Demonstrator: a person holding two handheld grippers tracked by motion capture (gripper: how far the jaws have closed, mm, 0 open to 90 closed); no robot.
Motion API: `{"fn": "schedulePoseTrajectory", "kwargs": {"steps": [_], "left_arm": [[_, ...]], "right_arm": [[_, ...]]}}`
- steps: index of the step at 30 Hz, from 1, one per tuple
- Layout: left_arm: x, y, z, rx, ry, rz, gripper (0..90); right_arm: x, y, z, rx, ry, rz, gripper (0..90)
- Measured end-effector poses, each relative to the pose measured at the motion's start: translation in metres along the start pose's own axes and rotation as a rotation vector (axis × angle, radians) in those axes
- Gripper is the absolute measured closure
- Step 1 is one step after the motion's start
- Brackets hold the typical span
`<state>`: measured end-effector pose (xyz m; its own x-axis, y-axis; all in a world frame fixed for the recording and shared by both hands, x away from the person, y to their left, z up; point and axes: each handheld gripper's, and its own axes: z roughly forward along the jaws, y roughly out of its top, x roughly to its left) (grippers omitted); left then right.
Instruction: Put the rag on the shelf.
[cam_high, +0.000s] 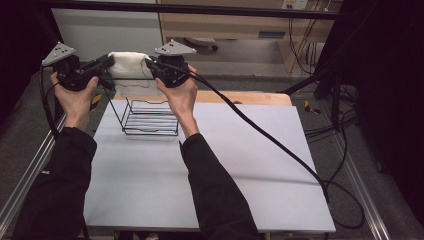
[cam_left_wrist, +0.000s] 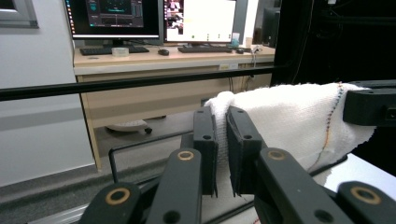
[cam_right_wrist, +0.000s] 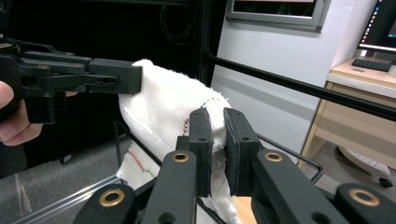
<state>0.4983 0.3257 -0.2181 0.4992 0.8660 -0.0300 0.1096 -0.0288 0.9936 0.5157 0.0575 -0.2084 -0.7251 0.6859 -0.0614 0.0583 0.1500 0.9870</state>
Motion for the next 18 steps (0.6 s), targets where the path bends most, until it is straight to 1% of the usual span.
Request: {"fn": "schedulePoseTrajectory", "kwargs": {"steps": [4,7,10,11,14,18], "left_arm": [[-0.001,-0.004,-0.004,0.001,-0.011,0.007,82.6],[-0.001,-0.005,-0.006,0.001,-0.016,0.003,82.5],[-0.003,-0.007,-0.009,0.003,-0.017,0.006,82.5],[-0.003,-0.007,-0.010,0.005,-0.019,0.008,82.3],[-0.005,-0.011,-0.013,0.013,-0.027,0.010,82.1],[-0.007,-0.014,-0.016,0.022,-0.029,0.016,81.8]], "right_arm": [[0.003,-0.002,-0.003,0.007,0.004,-0.011,82.6],[0.005,-0.003,-0.004,0.012,0.007,-0.022,82.6],[0.006,-0.003,-0.005,0.018,0.006,-0.022,82.6],[0.008,-0.004,-0.006,0.029,0.004,-0.028,82.6],[0.009,-0.006,-0.007,0.026,0.009,-0.036,82.6],[0.008,-0.010,-0.009,0.026,0.016,-0.027,82.6]]}}
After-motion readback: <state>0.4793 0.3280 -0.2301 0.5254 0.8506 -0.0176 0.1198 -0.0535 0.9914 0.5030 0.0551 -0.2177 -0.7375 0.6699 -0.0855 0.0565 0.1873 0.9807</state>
